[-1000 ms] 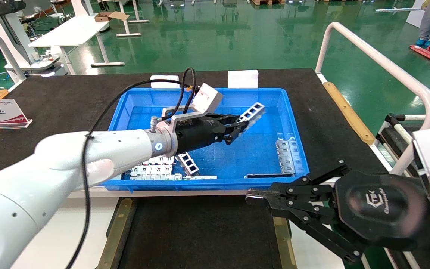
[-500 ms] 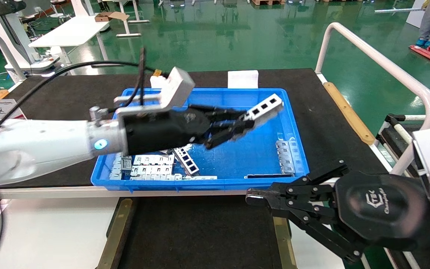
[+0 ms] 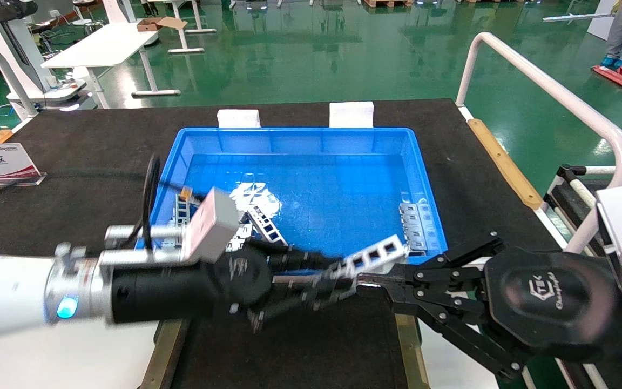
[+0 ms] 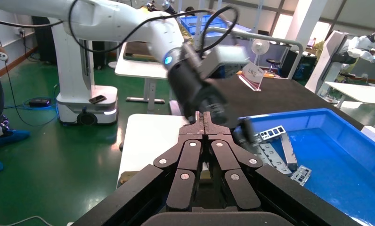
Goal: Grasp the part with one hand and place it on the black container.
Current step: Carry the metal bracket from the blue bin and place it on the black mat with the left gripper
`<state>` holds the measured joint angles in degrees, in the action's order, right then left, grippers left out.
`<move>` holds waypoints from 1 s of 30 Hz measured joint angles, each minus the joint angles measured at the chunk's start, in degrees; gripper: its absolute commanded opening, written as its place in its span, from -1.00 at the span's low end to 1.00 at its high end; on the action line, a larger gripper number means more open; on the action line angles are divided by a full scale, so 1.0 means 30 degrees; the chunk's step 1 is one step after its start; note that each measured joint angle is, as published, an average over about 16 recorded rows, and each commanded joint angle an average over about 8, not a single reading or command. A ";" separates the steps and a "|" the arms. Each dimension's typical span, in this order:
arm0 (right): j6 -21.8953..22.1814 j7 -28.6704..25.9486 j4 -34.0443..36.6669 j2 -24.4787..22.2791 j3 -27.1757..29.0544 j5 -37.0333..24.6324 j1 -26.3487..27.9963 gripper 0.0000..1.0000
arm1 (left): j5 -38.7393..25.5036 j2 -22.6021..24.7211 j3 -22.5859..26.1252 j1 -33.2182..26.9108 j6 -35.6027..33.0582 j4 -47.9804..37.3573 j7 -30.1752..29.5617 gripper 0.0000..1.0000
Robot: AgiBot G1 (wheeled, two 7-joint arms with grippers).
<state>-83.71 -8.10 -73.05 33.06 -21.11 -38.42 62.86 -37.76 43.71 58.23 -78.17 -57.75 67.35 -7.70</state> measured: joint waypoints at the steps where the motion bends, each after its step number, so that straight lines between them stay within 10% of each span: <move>1: 0.0000 0.0000 0.0000 0.0000 0.0000 0.0000 0.0000 -1.00 | 0.0029 -0.0332 0.0059 0.0377 0.0279 0.0508 -0.0107 -1.00; 14: 0.0001 0.0002 0.0000 -0.0001 -0.0003 0.0002 0.0001 -1.00 | 0.0848 -0.2051 0.0892 0.5673 0.4587 0.3275 -0.0364 -1.00; 30: 0.0003 0.0004 0.0000 -0.0003 -0.0007 0.0005 0.0002 -1.00 | 0.3233 0.1775 0.0371 1.0631 1.3930 0.3143 -0.1083 -1.00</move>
<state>-83.71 -8.09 -73.05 33.05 -21.14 -38.40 62.87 -28.06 49.04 59.34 -46.28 -15.96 76.78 -10.95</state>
